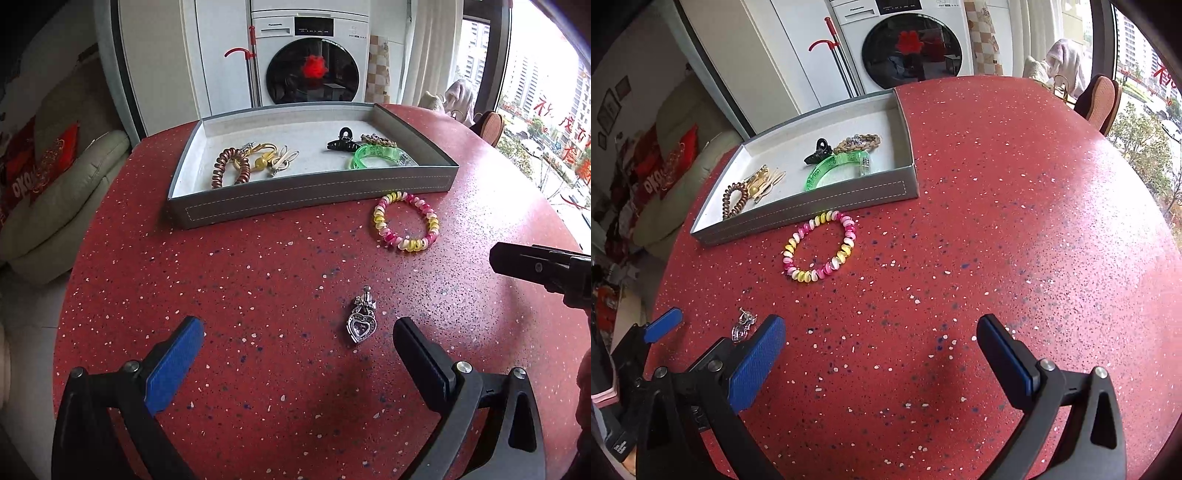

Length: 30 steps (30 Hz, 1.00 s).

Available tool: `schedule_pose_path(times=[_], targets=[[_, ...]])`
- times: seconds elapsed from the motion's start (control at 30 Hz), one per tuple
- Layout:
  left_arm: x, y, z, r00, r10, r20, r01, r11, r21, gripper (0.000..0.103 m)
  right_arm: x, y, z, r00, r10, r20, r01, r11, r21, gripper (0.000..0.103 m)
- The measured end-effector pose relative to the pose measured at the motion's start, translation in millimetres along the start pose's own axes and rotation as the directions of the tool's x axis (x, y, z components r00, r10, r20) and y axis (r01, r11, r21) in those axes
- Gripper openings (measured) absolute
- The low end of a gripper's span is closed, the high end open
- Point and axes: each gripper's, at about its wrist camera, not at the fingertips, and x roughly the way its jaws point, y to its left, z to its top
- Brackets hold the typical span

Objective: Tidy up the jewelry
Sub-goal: 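Withdraw both tools toward the heart pendant and bead bracelet, then grasp the silver heart pendant with the left tool while the right tool grasps the bead bracelet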

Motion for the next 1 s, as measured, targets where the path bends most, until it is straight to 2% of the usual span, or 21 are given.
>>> schedule_pose_path(times=[0.4, 0.53, 0.63, 0.77, 0.83, 0.9, 0.97, 1.0], targets=[[9.4, -11.3, 3.5, 1.000, -0.004, -0.010, 0.005, 0.999, 0.048, 0.103, 23.8, 18.9, 29.6, 0.999, -0.020, -0.033, 0.019, 0.999, -0.034, 0.102], [11.1, -13.9, 2.4, 1.000, -0.006, -0.010, 0.007, 0.998, 0.063, 0.103, 39.6, 26.7, 39.3, 0.998, -0.044, -0.048, 0.041, 0.998, -0.050, 0.092], [11.6, -14.3, 1.7, 1.000, -0.024, -0.008, 0.024, 0.998, 0.063, 0.095, 50.6, 31.0, 41.6, 0.996, -0.061, -0.065, 0.057, 0.996, -0.064, 0.078], [12.4, -12.8, 2.6, 0.999, -0.032, -0.012, 0.033, 0.998, 0.054, 0.094, 54.4, 45.1, 35.9, 0.990, -0.133, -0.045, 0.125, 0.980, -0.152, 0.071], [11.9, -12.8, 1.6, 0.999, -0.045, -0.010, 0.046, 0.998, 0.053, 0.091, 54.5, 50.7, 32.6, 0.985, -0.166, -0.036, 0.156, 0.968, -0.197, 0.068], [10.6, -13.0, 0.6, 0.999, -0.054, -0.008, 0.054, 0.997, 0.056, 0.089, 52.7, 53.7, 30.2, 0.986, -0.162, -0.029, 0.151, 0.964, -0.219, 0.062], [10.1, -13.6, 0.6, 0.998, -0.063, -0.011, 0.064, 0.996, 0.061, 0.085, 51.1, 54.6, 29.9, 0.987, -0.159, -0.029, 0.148, 0.963, -0.225, 0.054], [9.8, -13.8, 0.8, 0.997, -0.073, -0.015, 0.074, 0.995, 0.062, 0.083, 50.5, 55.6, 29.9, 0.987, -0.156, -0.029, 0.146, 0.963, -0.228, 0.044]])
